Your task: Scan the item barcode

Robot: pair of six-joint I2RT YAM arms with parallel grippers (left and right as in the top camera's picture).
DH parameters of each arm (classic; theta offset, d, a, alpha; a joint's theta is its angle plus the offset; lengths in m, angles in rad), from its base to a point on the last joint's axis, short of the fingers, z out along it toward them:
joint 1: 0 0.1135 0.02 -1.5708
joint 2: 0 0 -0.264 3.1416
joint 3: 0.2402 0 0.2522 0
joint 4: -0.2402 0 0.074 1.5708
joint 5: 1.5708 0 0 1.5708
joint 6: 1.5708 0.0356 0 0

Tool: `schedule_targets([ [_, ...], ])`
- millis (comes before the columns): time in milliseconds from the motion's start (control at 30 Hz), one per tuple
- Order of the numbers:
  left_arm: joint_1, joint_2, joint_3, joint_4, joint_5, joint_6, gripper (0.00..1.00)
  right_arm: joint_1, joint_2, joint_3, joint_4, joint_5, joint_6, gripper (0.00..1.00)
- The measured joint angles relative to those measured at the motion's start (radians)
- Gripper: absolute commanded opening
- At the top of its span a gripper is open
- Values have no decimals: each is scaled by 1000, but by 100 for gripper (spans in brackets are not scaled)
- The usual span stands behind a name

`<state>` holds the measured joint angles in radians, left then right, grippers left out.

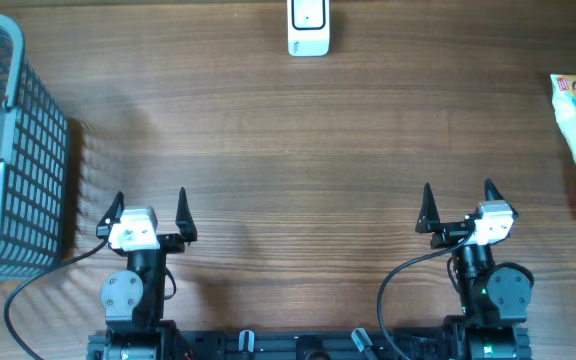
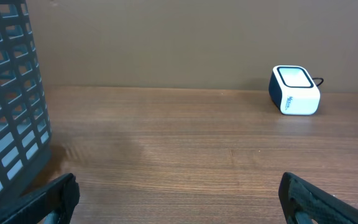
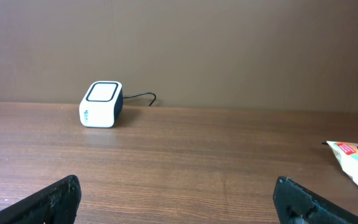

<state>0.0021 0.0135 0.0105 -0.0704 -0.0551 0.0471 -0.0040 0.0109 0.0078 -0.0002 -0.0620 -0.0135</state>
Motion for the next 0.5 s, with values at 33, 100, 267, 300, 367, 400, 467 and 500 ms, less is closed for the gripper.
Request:
schedule_targets([
  [33,0,0,0,0,0,0,100,0,0,0,0,0,0,100],
  [100,0,0,0,0,0,0,100,0,0,0,0,0,0,100],
  [267,0,0,0,0,0,0,100,0,0,0,0,0,0,100],
  [300,0,0,0,0,0,0,100,0,0,0,0,0,0,100],
  [367,0,0,0,0,0,0,100,0,0,0,0,0,0,100],
  [400,0,0,0,0,0,0,100,0,0,0,0,0,0,100],
  [467,0,0,0,0,0,0,100,0,0,0,0,0,0,100],
  [500,0,0,0,0,0,0,100,0,0,0,0,0,0,100],
])
